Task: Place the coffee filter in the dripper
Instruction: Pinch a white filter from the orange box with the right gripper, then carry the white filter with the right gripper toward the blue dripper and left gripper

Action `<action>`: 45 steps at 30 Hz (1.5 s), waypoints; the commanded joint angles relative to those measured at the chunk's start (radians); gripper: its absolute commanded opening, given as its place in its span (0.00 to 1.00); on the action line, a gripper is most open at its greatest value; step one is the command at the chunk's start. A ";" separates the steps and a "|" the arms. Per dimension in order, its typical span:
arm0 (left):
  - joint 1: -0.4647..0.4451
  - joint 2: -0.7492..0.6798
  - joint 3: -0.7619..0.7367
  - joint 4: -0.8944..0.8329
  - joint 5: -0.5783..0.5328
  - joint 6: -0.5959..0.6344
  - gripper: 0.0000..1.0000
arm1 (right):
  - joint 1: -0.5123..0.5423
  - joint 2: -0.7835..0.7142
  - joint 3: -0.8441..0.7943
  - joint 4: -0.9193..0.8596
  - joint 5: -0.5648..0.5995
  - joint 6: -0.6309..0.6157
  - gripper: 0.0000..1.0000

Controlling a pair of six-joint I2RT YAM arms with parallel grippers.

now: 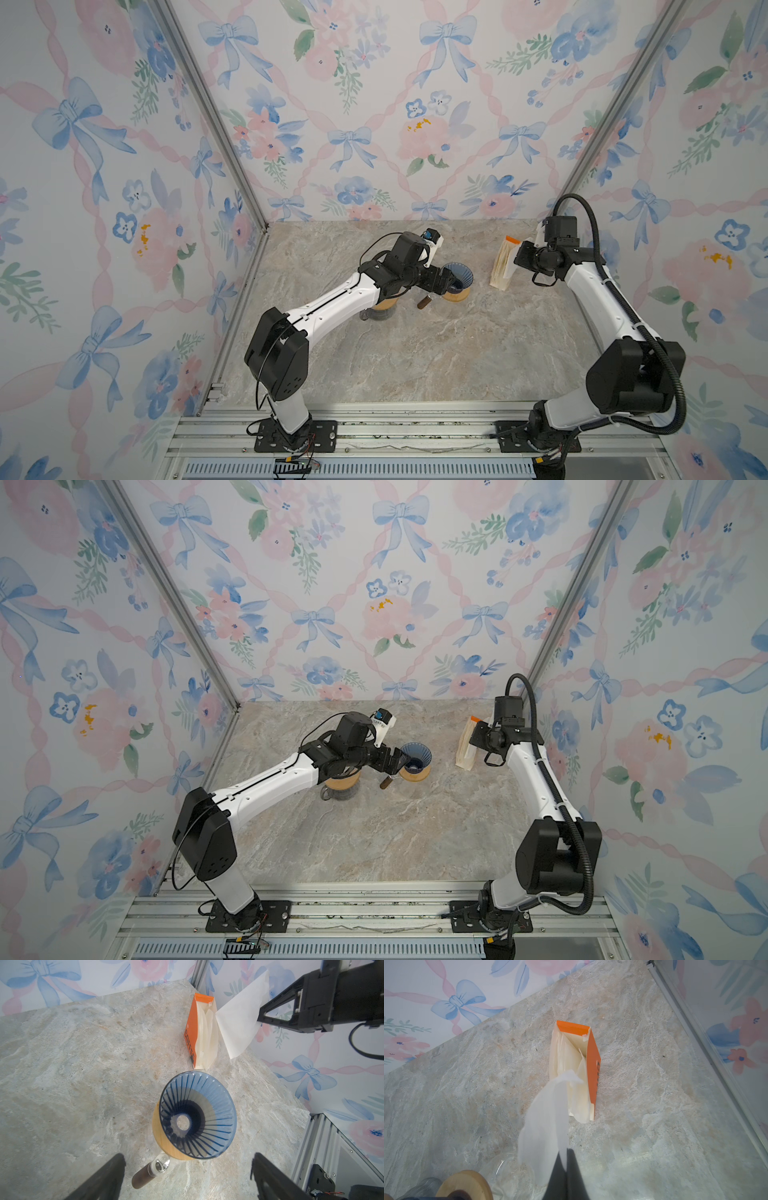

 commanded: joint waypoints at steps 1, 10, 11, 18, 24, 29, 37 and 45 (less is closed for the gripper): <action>-0.003 0.011 0.034 0.009 0.016 -0.001 0.96 | 0.002 -0.055 0.000 -0.038 -0.032 -0.042 0.00; -0.005 0.009 0.045 0.009 0.017 0.012 0.96 | 0.001 -0.129 0.039 -0.121 -0.092 -0.094 0.00; -0.005 0.009 0.045 0.010 0.019 0.015 0.96 | 0.002 -0.127 0.052 -0.136 -0.132 -0.104 0.00; 0.004 -0.014 0.040 0.009 0.010 0.040 0.97 | 0.034 -0.046 0.282 -0.380 -0.280 -0.158 0.00; 0.020 -0.045 0.029 0.009 0.006 0.051 0.97 | 0.089 0.000 0.414 -0.500 -0.404 -0.159 0.00; 0.038 -0.079 0.022 0.014 0.049 0.031 0.97 | 0.156 0.052 0.533 -0.652 -0.405 -0.175 0.00; 0.038 -0.095 0.042 0.014 0.096 0.043 0.97 | 0.210 0.064 0.547 -0.712 -0.432 -0.091 0.00; 0.036 -0.087 0.058 0.051 0.155 0.023 0.97 | 0.245 0.129 0.555 -0.752 -0.448 -0.058 0.00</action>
